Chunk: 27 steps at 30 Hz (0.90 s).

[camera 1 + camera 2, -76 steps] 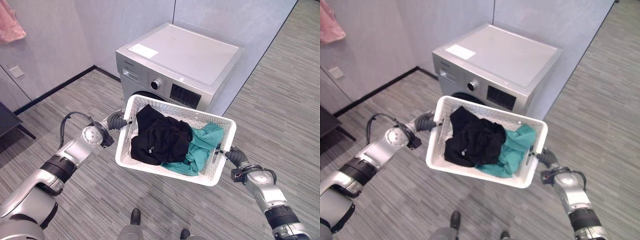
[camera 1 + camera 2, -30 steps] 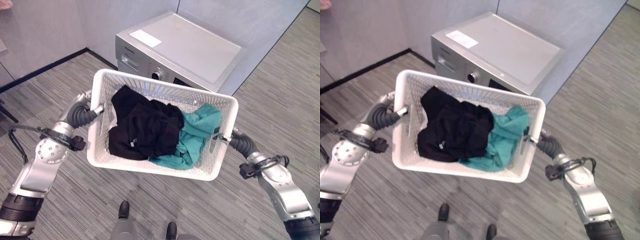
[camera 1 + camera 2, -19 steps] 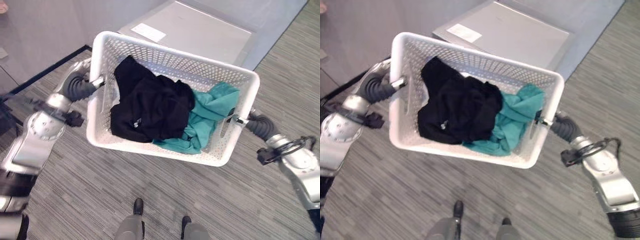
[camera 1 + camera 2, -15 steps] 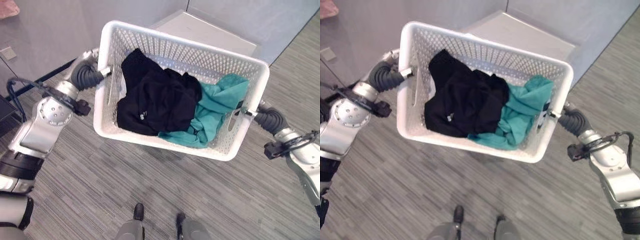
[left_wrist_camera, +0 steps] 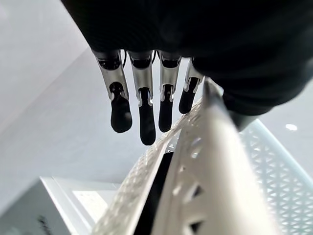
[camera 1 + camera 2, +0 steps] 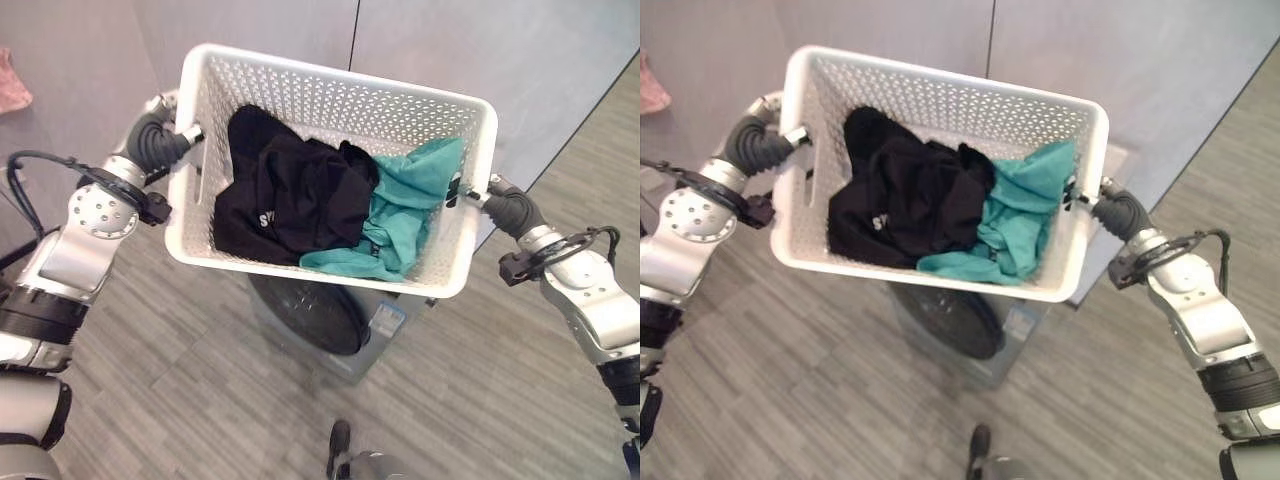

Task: Grab the laundry basket,head to the washer,open it,put in the laundry and shut it.

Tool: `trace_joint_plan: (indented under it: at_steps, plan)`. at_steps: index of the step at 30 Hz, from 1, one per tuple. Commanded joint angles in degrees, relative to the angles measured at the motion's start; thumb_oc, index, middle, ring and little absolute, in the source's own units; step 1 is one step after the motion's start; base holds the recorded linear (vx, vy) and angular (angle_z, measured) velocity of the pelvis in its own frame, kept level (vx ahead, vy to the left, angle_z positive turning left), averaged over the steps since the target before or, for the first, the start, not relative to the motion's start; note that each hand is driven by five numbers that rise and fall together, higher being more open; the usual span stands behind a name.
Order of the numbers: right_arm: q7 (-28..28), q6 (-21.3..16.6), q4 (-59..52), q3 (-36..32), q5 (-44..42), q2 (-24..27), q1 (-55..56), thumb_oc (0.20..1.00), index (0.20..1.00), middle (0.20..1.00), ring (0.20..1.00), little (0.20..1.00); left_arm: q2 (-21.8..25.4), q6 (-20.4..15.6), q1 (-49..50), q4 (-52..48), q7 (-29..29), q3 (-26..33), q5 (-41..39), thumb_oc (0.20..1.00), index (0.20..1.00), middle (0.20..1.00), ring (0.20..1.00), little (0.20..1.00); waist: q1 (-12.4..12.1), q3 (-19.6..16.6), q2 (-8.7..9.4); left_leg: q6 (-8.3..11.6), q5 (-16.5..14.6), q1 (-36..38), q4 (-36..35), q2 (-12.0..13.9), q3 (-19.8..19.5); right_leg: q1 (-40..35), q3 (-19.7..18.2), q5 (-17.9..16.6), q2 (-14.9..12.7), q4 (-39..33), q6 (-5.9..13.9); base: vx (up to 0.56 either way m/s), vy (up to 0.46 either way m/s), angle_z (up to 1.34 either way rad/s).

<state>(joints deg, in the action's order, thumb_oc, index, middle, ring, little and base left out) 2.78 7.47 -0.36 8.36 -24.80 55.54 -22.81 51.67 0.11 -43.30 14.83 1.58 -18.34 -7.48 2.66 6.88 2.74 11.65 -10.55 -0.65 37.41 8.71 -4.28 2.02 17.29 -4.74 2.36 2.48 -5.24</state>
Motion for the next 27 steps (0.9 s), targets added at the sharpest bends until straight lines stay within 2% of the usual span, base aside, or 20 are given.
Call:
trace_joint_plan:
  at_steps: [1,2,3,4,5,6,7,8,9,10,11,12,13,14,15,20,27]
  plan:
    - [-8.33,-1.73,9.9,-9.39,-1.17,3.07,-6.68,0.2,0.2,0.2,0.2,0.2,9.19,1.05,-9.21,6.39,6.29,2.92,-3.54,0.2,0.2,0.2,0.2,0.2,-0.92,2.08,0.99,-10.23,8.93,-5.63,15.16,-0.14,-0.14,-1.3,-6.77,6.5,-3.0,0.07,3.68,0.14,-0.106,-0.33]
    - [-8.35,-1.76,10.03,-9.35,-1.2,3.04,-6.83,0.2,0.2,0.2,0.2,0.2,9.22,1.01,-9.55,6.58,6.31,2.66,-3.6,0.2,0.2,0.2,0.2,0.2,-0.95,2.14,0.97,-10.27,8.81,-5.76,15.37,-0.07,-0.16,-1.23,-6.77,6.54,-2.94,0.14,3.7,0.24,-0.026,-0.83]
    - [-8.62,-1.63,11.0,-8.0,-1.8,2.97,-7.9,0.2,0.2,0.2,0.2,0.2,9.73,1.13,-12.02,8.2,6.66,0.44,-5.14,0.2,0.2,0.2,0.2,0.2,-1.68,3.15,2.19,-11.55,7.5,-9.27,9.4,1.13,-1.97,-2.61,-8.83,6.77,-4.04,0.35,4.42,0.19,0.073,-0.97]
    - [-8.69,-1.56,10.99,-7.62,-1.85,2.72,-8.07,0.2,0.2,0.2,0.2,0.2,9.98,1.1,-12.83,8.39,6.65,-0.34,-5.72,0.2,0.2,0.2,0.2,0.2,-2.19,3.63,2.07,-11.52,6.86,-9.44,4.7,2.04,-2.59,-3.18,-9.77,7.28,-4.1,0.62,4.83,0.18,0.062,-0.88]
    - [-8.7,-1.56,11.03,-7.65,-1.86,2.7,-8.13,0.2,0.2,0.2,0.2,0.2,10.01,1.08,-13.03,8.47,6.66,-0.47,-5.76,0.2,0.2,0.2,0.2,0.2,-2.22,3.64,2.46,-11.58,7.44,-9.34,4.1,1.71,-2.38,-3.04,-9.83,7.03,-4.46,0.55,4.8,0.24,0.197,-0.69]
    - [-7.83,-1.84,10.51,-6.15,-1.7,1.85,-8.61,0.2,0.2,0.2,0.2,0.2,11.97,0.79,-14.06,8.4,6.49,-1.07,-6.47,0.2,0.2,0.2,0.2,0.2,-3.49,3.42,1.54,-10.03,7.41,-8.1,-11.39,2.13,-5.82,-3.82,-12.16,8.18,-3.97,0.73,5.79,0.27,0.204,-0.54]
    - [-7.61,-2.2,10.31,-5.27,-1.87,1.2,-9.04,0.2,0.2,0.2,0.2,0.2,13.1,0.45,-13.91,8.43,6.33,-1.1,-7.06,0.2,0.2,0.2,0.2,0.2,-4.82,3.35,1.41,-9.41,8.47,-7.49,-18.39,1.19,-10.15,-4.33,-14.36,8.66,-3.44,0.76,5.83,0.27,0.197,-0.63]
    - [-7.63,-2.25,10.42,-5.1,-1.88,1.14,-9.26,0.2,0.2,0.2,0.2,0.2,13.23,0.41,-13.88,8.44,6.31,-1.04,-7.11,0.2,0.2,0.2,0.2,0.2,-4.78,3.43,1.8,-9.32,9.76,-6.7,-20.2,1.09,-9.88,-4.29,-14.44,8.4,-3.74,0.69,5.74,0.18,0.092,-0.68]
    - [-7.4,-2.27,10.06,-4.64,-1.88,0.61,-9.34,0.2,0.2,0.2,0.2,0.2,14.54,0.36,-13.59,8.43,6.32,-1.02,-7.3,0.2,0.2,0.2,0.2,0.2,-5.71,3.43,1.28,-8.81,10.69,-5.94,-24.36,0.41,-14.38,-4.85,-16.7,9.16,-2.92,1.44,5.57,0.17,0.099,-0.92]
    - [-6.94,-2.2,9.71,-4.41,-1.9,-0.28,-8.77,0.2,0.2,0.2,0.2,0.2,15.5,0.39,-13.15,8.75,6.48,-0.72,-7.46,0.2,0.2,0.2,0.2,0.2,-6.24,3.33,1.02,-8.19,11.48,-5.8,-25.48,0.01,-18.01,-5.22,-18.53,9.9,-2.36,2.16,5.55,0.24,0.172,-0.91]
    - [-5.84,-2.0,9.01,-4.35,-2.11,-1.14,-7.56,0.2,0.2,0.2,0.2,0.2,15.83,0.36,-12.58,9.25,6.28,-0.26,-7.59,0.2,0.2,0.2,0.2,0.2,-5.98,2.85,0.49,-7.36,10.86,-4.45,-27.82,-0.06,-18.91,-5.25,-18.8,10.63,-1.92,2.68,5.78,0.15,0.107,-0.76]
    - [-5.77,-1.93,8.8,-4.44,-2.06,-1.18,-7.3,0.2,0.2,0.2,0.2,0.2,15.85,0.31,-12.3,9.2,6.25,-0.13,-7.6,0.2,0.2,0.2,0.2,0.2,-5.96,2.79,0.43,-7.25,10.99,-4.03,-28.43,0.22,-18.88,-5.3,-18.81,10.79,-1.77,2.87,5.68,0.21,0.272,-0.92]
    - [-4.24,-1.17,6.99,-4.67,-1.54,-3.12,-3.89,0.2,0.2,0.2,0.2,0.2,15.26,0.22,-11.48,9.44,6.11,-0.42,-6.59,0.2,0.2,0.2,0.2,0.2,-5.77,1.66,-0.76,-5.83,10.63,-2.36,-30.28,1.54,-16.74,-5.61,-18.28,11.07,-3.13,3.09,6.34,0.16,0.213,-0.82]
    - [-4.24,-1.16,6.96,-4.72,-1.53,-3.13,-3.83,0.2,0.2,0.2,0.2,0.2,15.25,0.21,-11.52,9.46,6.11,-0.48,-6.59,0.2,0.2,0.2,0.2,0.2,-5.87,1.67,-0.75,-5.84,10.62,-2.29,-30.31,1.57,-16.66,-5.64,-18.36,11.07,-3.12,3.07,6.34,0.19,0.337,-0.63]
    - [-2.83,-0.57,5.91,-3.97,-1.35,-3.54,-2.65,0.2,0.2,0.2,0.2,0.2,15.72,0.29,-12.43,10.06,5.58,-1.72,-6.2,0.2,0.2,0.2,0.2,0.2,-6.02,0.86,-1.1,-5.56,10.26,-1.67,-30.96,0.74,-16.23,-5.63,-18.6,10.22,-4.4,2.52,6.97,0.04,0.117,-0.2]
    - [-0.23,0.41,5.63,-0.3,-1.24,-3.28,-3.06,0.2,0.2,0.2,0.2,0.2,17.44,0.17,-16.46,12.6,4.38,-6.8,-6.4,0.2,0.2,0.2,0.2,0.2,-7.43,0.36,-1.13,-6.19,8.05,0.22,-31.65,-0.57,-15.02,-5.89,-20.13,9.18,-6.65,1.33,8.56,0.07,0.15,-0.06]
    - [2.13,2.57,6.85,0.99,0.55,-0.98,-1.76,0.2,0.2,0.2,0.2,0.2,19.27,0.39,-20.67,14.21,2.43,-12.14,-6.2,0.2,0.2,0.2,0.2,0.2,-7.68,0.33,-1.07,-7.12,6.51,1.16,-32.64,-1.0,-13.28,-5.97,-20.78,7.5,-8.45,-1.38,10.18,0.03,0.072,-0.06]
